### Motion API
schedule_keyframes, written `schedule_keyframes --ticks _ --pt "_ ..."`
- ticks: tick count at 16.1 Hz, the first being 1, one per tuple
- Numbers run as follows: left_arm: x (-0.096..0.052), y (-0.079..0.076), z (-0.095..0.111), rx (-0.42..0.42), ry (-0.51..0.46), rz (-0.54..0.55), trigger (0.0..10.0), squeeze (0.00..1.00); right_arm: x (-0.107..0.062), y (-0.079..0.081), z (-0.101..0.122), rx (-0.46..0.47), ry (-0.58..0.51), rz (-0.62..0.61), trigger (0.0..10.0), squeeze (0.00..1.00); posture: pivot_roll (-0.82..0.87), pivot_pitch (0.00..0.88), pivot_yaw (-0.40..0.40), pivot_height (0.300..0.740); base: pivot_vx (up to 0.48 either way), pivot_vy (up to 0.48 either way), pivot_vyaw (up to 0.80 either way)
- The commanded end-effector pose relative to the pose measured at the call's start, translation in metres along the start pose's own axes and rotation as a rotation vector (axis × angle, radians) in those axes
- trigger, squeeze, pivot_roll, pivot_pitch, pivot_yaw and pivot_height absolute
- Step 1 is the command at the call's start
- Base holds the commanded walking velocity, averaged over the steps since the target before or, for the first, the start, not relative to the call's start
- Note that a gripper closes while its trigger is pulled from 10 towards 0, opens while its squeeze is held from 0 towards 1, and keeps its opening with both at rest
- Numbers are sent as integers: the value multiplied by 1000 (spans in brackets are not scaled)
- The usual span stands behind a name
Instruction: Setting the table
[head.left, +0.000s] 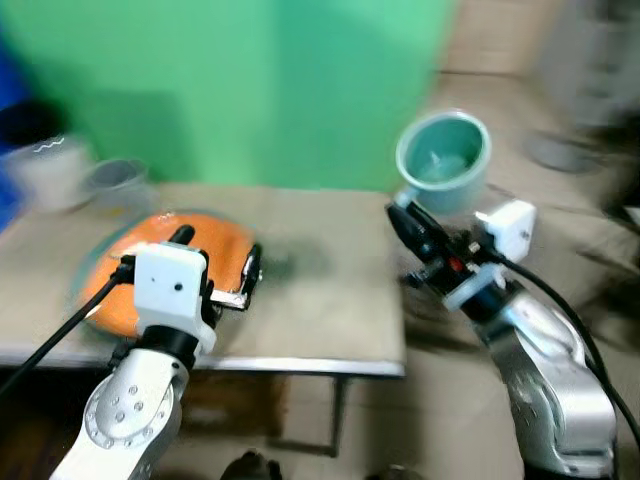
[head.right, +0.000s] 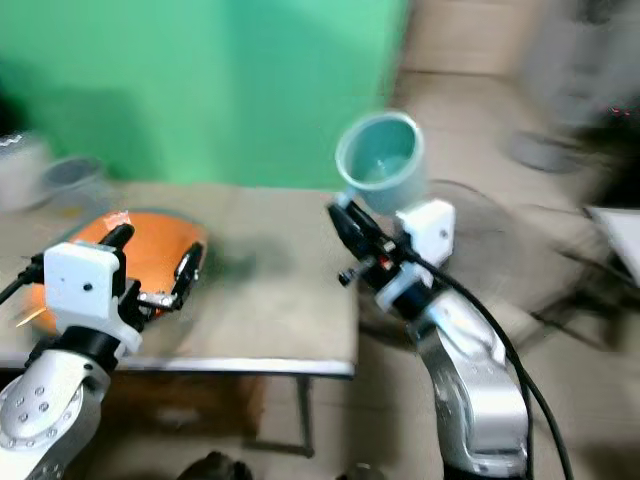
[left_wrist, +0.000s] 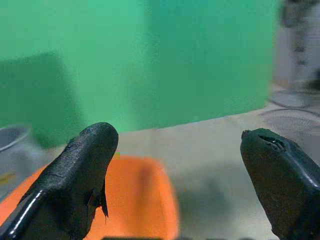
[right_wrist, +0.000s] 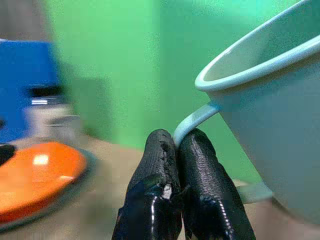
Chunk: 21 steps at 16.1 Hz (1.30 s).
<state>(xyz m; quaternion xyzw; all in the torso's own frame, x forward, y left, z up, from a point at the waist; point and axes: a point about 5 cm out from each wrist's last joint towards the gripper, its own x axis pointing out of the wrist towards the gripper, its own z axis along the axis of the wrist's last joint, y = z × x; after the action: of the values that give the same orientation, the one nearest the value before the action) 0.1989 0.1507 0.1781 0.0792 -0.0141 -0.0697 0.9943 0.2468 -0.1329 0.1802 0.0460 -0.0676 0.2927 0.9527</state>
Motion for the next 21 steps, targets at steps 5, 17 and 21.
schedule_keyframes --ticks 5,17,21 --pt "0 -6 -8 -6 30 20 10000 0 -13 -7 -2 19 66 -193 10000 0 -64 0 4 740 0 0 -800" --pt "3 3 -11 -15 23 73 10000 0 -10 -13 -4 -53 137 -300 10000 0 -85 0 -1 740 0 0 -800" --pt "8 11 -11 5 11 108 10000 0 -4 -12 1 -39 128 -325 10000 0 -86 0 -5 740 0 0 -800"
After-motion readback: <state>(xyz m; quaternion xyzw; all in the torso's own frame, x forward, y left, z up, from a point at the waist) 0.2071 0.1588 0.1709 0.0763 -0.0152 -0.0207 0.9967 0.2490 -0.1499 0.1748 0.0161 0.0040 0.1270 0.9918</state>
